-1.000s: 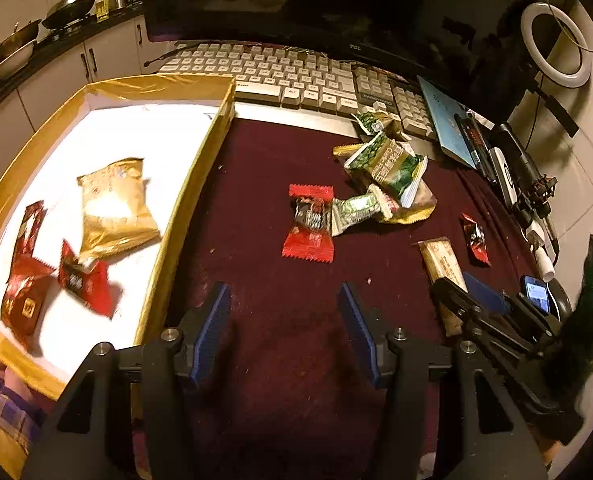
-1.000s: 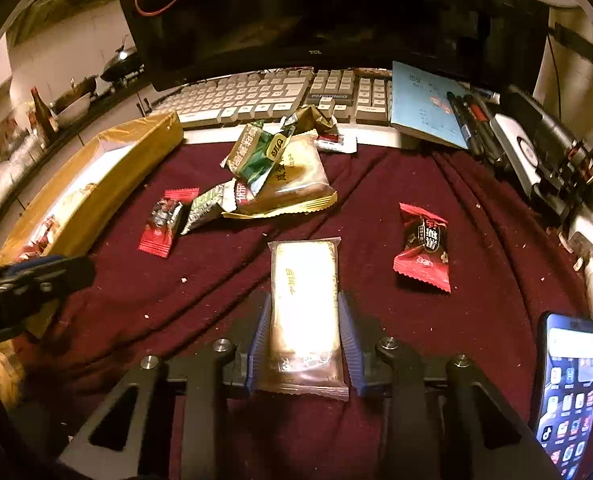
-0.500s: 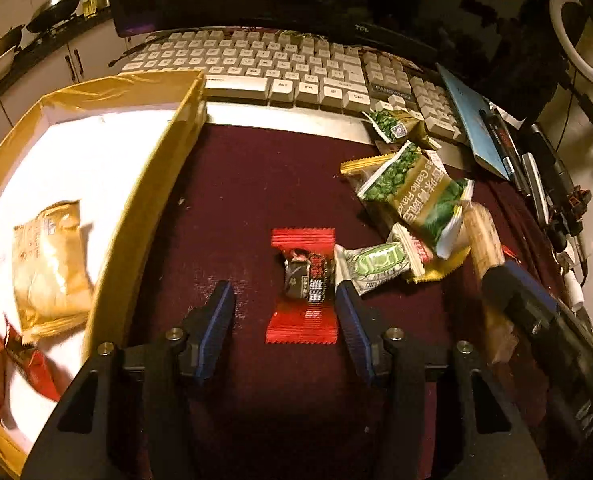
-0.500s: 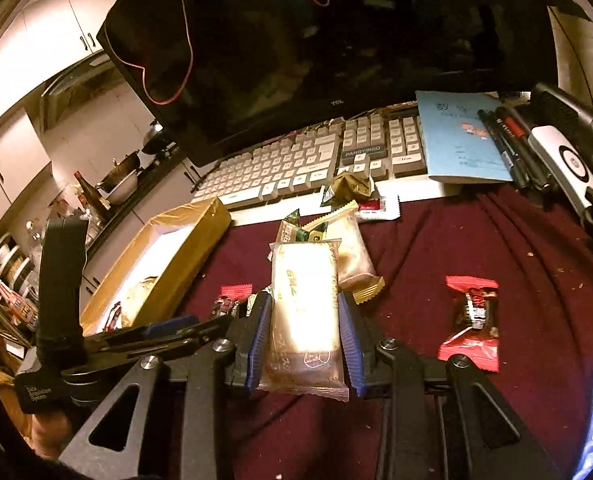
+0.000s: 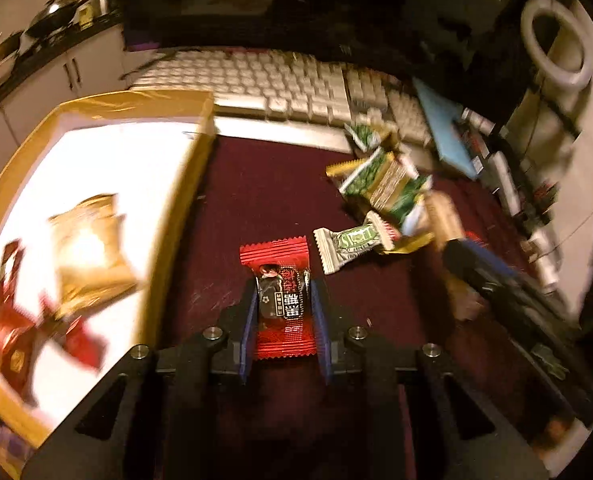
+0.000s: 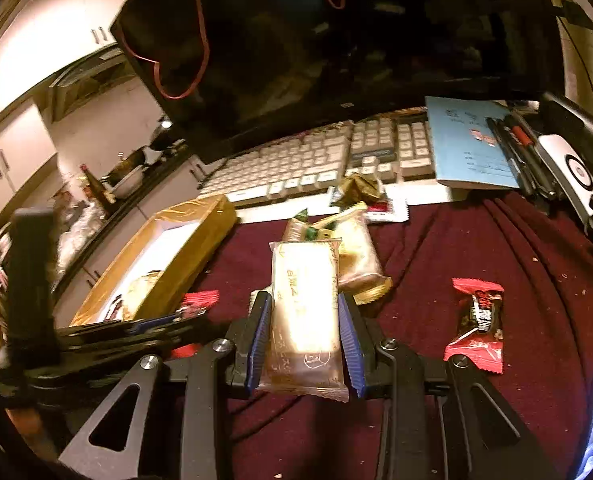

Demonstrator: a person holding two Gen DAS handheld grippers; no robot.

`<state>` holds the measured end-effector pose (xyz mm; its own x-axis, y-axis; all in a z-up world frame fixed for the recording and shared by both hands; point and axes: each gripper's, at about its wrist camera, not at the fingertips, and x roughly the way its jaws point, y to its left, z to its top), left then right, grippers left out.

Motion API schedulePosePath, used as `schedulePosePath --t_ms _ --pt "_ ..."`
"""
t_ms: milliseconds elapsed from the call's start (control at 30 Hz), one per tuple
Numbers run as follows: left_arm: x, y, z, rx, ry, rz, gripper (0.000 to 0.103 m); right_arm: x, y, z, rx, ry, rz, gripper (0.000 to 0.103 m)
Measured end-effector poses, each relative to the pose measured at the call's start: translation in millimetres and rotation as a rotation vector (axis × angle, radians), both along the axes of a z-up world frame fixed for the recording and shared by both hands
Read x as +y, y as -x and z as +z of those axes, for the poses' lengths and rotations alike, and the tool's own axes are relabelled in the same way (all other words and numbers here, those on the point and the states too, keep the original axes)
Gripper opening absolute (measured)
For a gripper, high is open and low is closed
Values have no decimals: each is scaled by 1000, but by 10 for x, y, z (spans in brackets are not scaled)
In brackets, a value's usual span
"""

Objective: Organize snacks
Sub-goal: 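Carry the candy and pastry pack into the tray and release both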

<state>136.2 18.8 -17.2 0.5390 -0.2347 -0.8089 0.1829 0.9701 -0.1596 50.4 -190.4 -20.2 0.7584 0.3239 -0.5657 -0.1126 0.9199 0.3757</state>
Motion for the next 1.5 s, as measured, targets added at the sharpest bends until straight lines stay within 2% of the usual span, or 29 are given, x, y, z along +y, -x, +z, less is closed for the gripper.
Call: schedulePosePath --t_ms 100,200,333,467,567,633,667,767,833,933,1000,1133,1267,1400,1500 --pt "410 187 259 -25 59 79 22 46 4 9 13 5 28 34" --pt "808 271 441 -53 62 151 22 86 -22 9 53 -36 50 34" --pt "1297 174 468 -44 56 249 22 436 -58 203 26 -46 145 34" --pt "1645 -45 372 -16 95 311 22 968 -277 370 54 -69 273 34" --pt "1729 -240 274 3 76 329 22 1372 -520 463 80 -37 327 34" --pt "1785 -399 169 55 123 322 22 1612 -759 483 108 -6 348 34" --pt "1800 -456 126 69 144 316 22 1705 -908 476 121 1 341 34" --pt "1797 -562 39 66 103 319 22 1948 -1296 399 178 21 322 34" --pt "1816 -619 -31 77 89 321 22 2077 -1493 355 182 89 286 34" --pt "1875 -663 -131 102 107 321 22 2194 -1687 220 209 133 270 34" --pt "1862 -675 -186 110 107 317 22 2209 -1754 134 219 145 256 34" --pt "1800 -724 -253 125 46 322 22 2222 -1811 31 226 182 243 34" --pt "1770 -717 -298 133 23 319 23 2347 -1773 -16 204 270 235 34" --pt "1749 -732 -304 129 7 314 23 2402 -1723 -38 188 329 225 35" --pt "1747 -723 -294 134 23 294 24 2402 -1716 -39 189 329 231 37"
